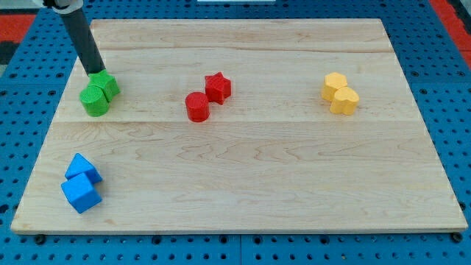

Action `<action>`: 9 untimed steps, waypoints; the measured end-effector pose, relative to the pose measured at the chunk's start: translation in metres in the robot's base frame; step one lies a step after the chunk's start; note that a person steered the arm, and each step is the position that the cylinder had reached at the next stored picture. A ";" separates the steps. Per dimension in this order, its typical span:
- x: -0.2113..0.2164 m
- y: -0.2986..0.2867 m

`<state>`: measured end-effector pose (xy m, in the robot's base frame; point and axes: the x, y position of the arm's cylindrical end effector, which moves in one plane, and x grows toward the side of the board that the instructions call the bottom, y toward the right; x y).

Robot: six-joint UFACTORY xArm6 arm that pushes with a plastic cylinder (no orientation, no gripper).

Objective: Move the yellow heart parallel to the bottom of the yellow hexagon

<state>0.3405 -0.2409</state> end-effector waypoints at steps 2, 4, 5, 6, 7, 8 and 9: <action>-0.012 0.132; -0.015 0.321; -0.005 0.396; 0.008 0.428; 0.045 0.411; 0.079 0.413; 0.079 0.482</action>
<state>0.4200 0.2406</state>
